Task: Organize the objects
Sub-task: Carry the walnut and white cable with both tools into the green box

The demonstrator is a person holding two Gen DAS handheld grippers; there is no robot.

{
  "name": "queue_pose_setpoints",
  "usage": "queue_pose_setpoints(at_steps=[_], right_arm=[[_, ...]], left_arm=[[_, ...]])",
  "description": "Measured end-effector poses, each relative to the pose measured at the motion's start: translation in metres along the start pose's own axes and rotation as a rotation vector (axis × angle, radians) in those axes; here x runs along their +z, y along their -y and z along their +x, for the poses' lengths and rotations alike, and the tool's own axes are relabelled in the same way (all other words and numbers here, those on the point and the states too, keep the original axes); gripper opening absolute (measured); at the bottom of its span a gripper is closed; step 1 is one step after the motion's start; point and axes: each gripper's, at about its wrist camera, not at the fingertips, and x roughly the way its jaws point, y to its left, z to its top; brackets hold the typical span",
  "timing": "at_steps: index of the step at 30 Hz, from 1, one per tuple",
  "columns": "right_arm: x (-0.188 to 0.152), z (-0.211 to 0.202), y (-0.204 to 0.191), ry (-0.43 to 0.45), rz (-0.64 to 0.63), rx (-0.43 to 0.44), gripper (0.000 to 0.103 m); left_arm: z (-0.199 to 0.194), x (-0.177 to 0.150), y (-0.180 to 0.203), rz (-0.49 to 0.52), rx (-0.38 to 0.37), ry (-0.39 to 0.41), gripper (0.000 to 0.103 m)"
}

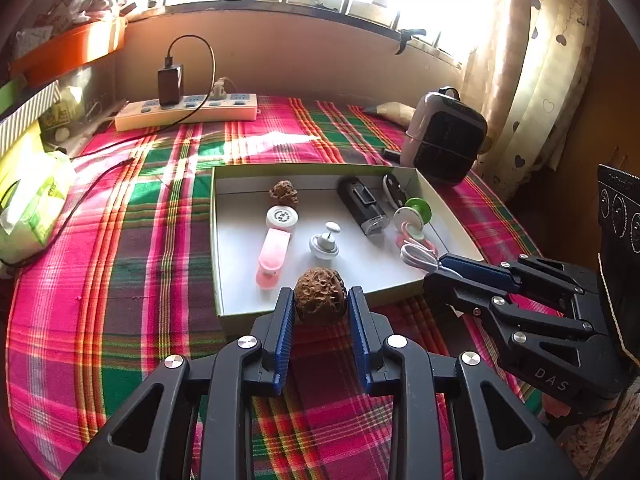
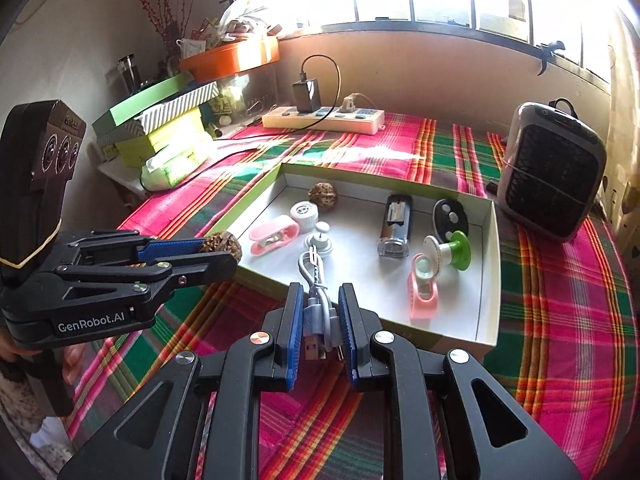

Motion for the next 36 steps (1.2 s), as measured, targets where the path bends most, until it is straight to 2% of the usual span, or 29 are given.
queue_pose_setpoints(at_steps=[7, 15, 19, 24, 36], right_arm=[[0.02, 0.007, 0.013, 0.011, 0.007, -0.034, 0.019], [0.043, 0.035, 0.028, -0.024, 0.038, -0.046, 0.019], [0.051, 0.052, 0.037, -0.049, 0.066, -0.037, 0.019], [0.058, 0.065, 0.039, -0.066, 0.077, -0.007, 0.019], [0.069, 0.096, 0.042, -0.124, 0.078, -0.009, 0.019]], left_arm=[[0.014, 0.01, 0.005, 0.014, 0.0, -0.015, 0.025], [0.035, 0.017, 0.003, 0.013, 0.015, -0.042, 0.025], [0.041, 0.02, 0.002, 0.024, 0.041, -0.04, 0.025], [0.052, 0.022, 0.001, 0.023, 0.036, -0.062, 0.025], [0.068, 0.022, 0.001, 0.026, 0.042, -0.097, 0.025]])
